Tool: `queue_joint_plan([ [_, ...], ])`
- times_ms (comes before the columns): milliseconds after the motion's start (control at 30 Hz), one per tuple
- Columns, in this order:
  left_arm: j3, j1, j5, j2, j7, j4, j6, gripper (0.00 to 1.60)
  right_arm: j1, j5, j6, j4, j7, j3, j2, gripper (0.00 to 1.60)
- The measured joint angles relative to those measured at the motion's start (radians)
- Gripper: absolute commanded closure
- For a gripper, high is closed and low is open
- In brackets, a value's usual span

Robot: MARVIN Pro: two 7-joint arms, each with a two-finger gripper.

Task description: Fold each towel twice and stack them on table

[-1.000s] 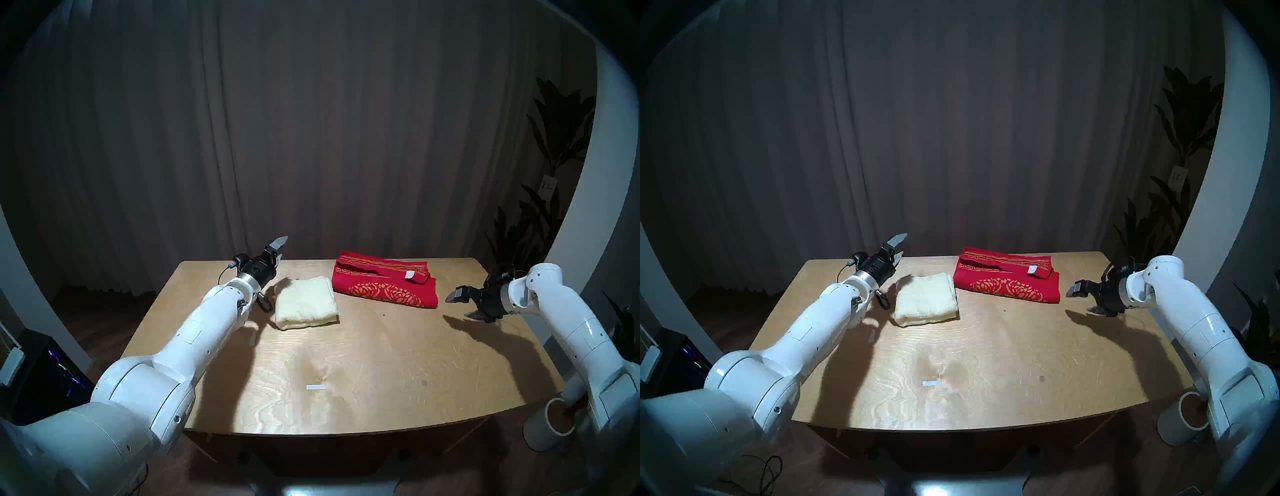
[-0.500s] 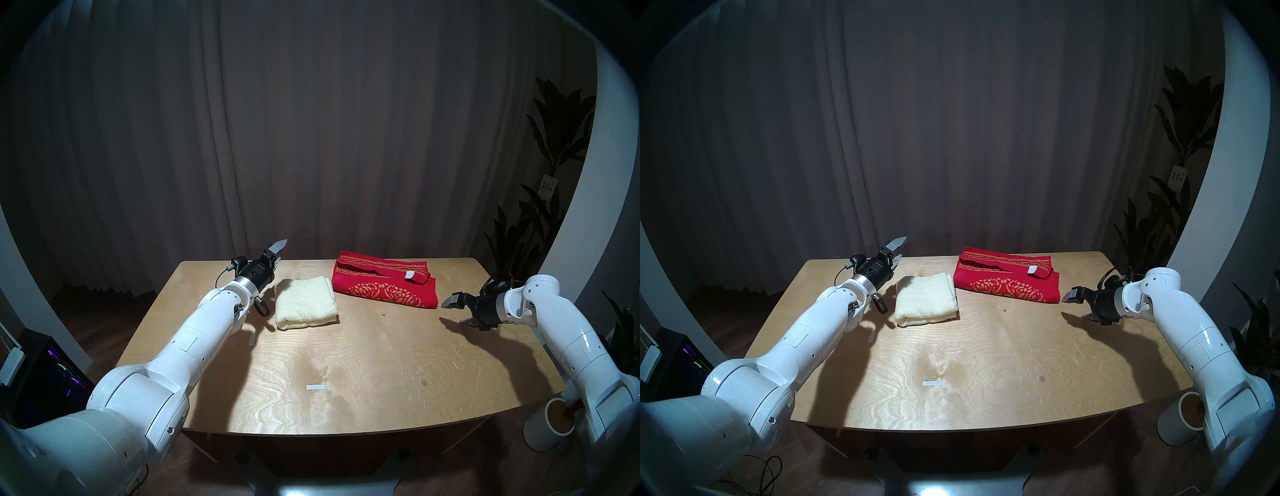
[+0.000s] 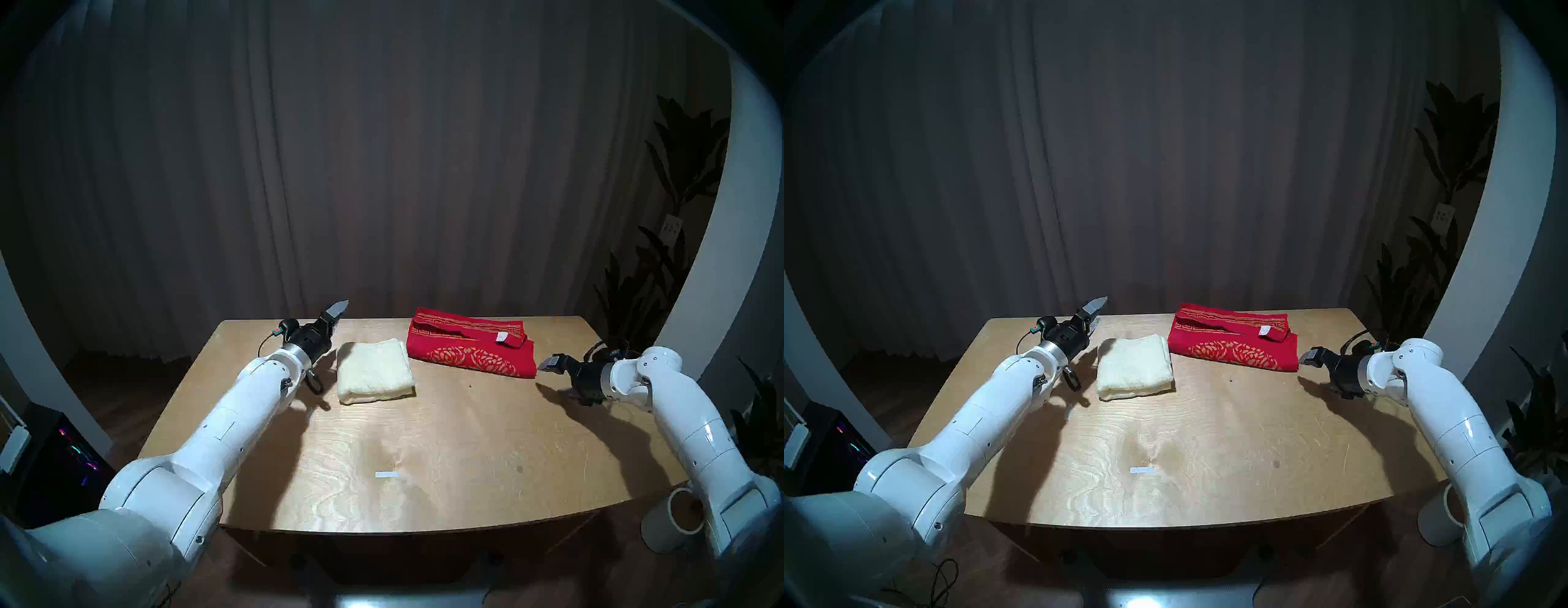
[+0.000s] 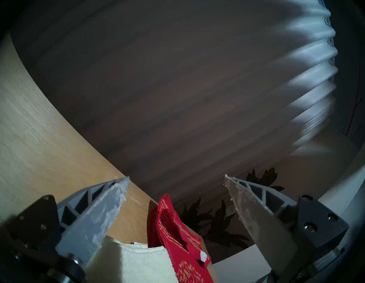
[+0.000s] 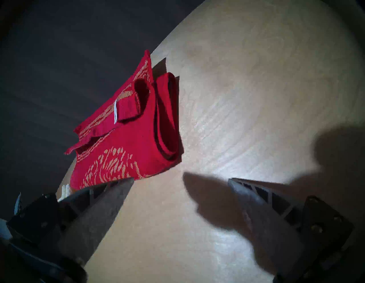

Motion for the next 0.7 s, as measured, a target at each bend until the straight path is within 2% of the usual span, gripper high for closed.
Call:
queue_joint_plan([
  [333, -0.010, 0.022, 0.009, 0.029, 0.057, -0.055, 0.000, 0.00, -0.029, 0.035, -0.115, -0.066, -0.092, 0.038, -0.056, 0.00],
  [700, -0.029, 0.062, -0.003, 0.064, 0.129, -0.126, 0.004, 0.00, -0.063, 0.056, -0.258, -0.147, -0.244, 0.061, -0.121, 0.00],
])
